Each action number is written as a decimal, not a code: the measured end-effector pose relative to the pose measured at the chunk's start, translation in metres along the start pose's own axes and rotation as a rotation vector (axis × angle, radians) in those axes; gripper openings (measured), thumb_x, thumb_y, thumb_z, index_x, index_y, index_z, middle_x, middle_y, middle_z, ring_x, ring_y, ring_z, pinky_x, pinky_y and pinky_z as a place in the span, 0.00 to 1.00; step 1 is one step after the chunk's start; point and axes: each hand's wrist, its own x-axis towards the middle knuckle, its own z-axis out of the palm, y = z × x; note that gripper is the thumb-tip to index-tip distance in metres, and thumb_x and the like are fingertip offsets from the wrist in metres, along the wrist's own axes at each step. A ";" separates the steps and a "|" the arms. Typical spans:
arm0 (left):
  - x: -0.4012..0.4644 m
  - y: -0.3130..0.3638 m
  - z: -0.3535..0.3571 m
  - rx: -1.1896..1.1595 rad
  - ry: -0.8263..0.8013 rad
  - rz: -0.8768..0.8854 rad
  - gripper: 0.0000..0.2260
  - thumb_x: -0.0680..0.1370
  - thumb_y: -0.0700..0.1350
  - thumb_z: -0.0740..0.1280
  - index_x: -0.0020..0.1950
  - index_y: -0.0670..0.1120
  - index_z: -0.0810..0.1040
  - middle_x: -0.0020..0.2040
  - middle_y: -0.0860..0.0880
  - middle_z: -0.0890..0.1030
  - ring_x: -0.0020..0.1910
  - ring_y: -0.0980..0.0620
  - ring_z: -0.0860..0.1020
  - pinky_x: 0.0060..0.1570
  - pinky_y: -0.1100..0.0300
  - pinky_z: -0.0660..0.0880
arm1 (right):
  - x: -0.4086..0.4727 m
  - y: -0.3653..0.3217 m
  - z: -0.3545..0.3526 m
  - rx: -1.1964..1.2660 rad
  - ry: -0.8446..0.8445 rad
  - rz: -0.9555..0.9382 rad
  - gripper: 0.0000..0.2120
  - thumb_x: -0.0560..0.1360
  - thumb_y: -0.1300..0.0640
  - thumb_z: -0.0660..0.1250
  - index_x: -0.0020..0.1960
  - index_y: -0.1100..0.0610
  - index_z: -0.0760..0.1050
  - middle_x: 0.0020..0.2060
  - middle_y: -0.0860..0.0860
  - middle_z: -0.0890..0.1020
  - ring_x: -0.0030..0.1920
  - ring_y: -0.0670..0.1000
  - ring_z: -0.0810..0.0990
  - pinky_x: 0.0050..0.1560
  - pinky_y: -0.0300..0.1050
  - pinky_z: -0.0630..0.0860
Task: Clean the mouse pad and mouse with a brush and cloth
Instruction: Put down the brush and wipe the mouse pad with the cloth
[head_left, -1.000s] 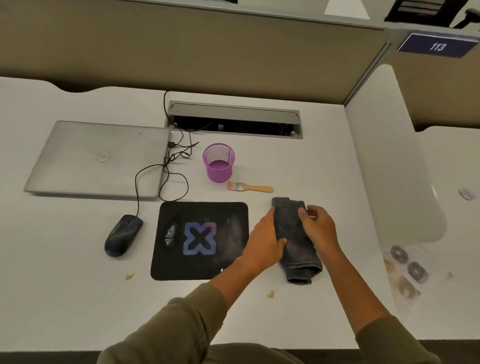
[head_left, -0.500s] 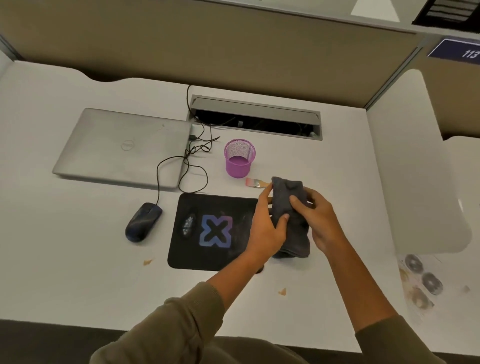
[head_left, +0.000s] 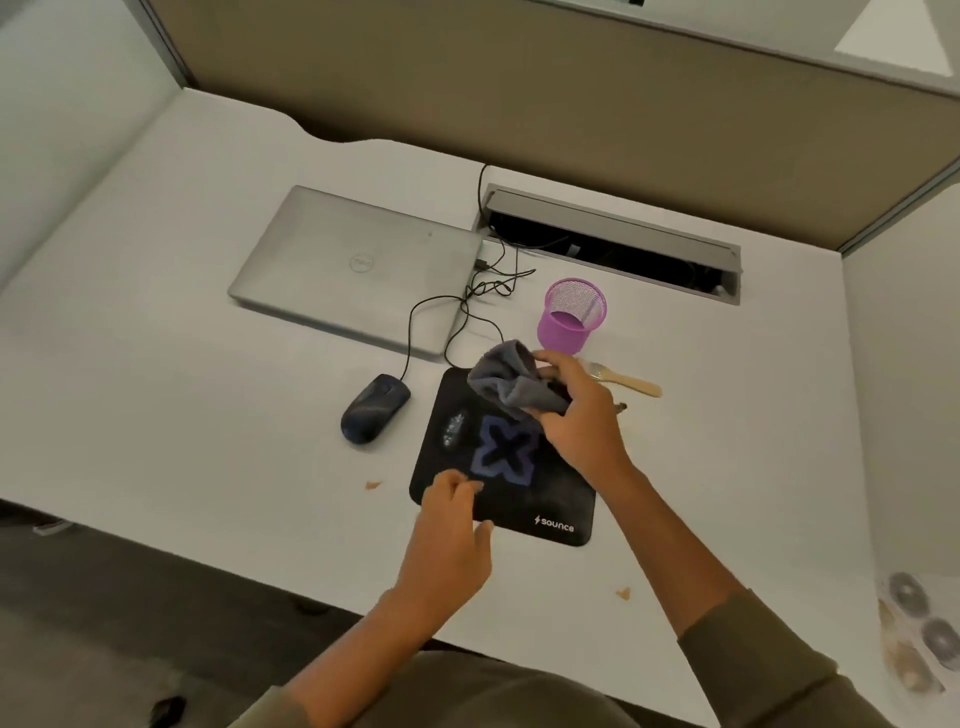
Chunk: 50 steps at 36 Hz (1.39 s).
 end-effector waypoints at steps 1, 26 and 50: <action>-0.009 -0.010 0.002 0.077 -0.030 -0.029 0.26 0.81 0.50 0.70 0.77 0.49 0.69 0.78 0.51 0.63 0.76 0.50 0.67 0.73 0.60 0.67 | 0.002 0.001 0.010 -0.057 -0.020 -0.008 0.31 0.75 0.64 0.76 0.73 0.44 0.71 0.62 0.48 0.82 0.64 0.49 0.79 0.65 0.47 0.80; -0.024 -0.061 0.013 0.532 -0.237 -0.007 0.47 0.76 0.78 0.41 0.84 0.47 0.44 0.85 0.48 0.40 0.83 0.43 0.40 0.77 0.39 0.33 | 0.060 -0.013 0.072 -0.485 -0.309 -0.121 0.21 0.73 0.70 0.68 0.63 0.55 0.80 0.62 0.54 0.78 0.61 0.56 0.76 0.62 0.49 0.75; -0.025 -0.069 0.012 0.566 -0.269 0.016 0.48 0.74 0.78 0.41 0.84 0.48 0.41 0.84 0.47 0.38 0.83 0.41 0.39 0.77 0.34 0.37 | 0.027 -0.010 0.117 -0.856 -0.636 -0.148 0.23 0.74 0.64 0.73 0.68 0.54 0.75 0.67 0.53 0.74 0.66 0.57 0.73 0.68 0.49 0.71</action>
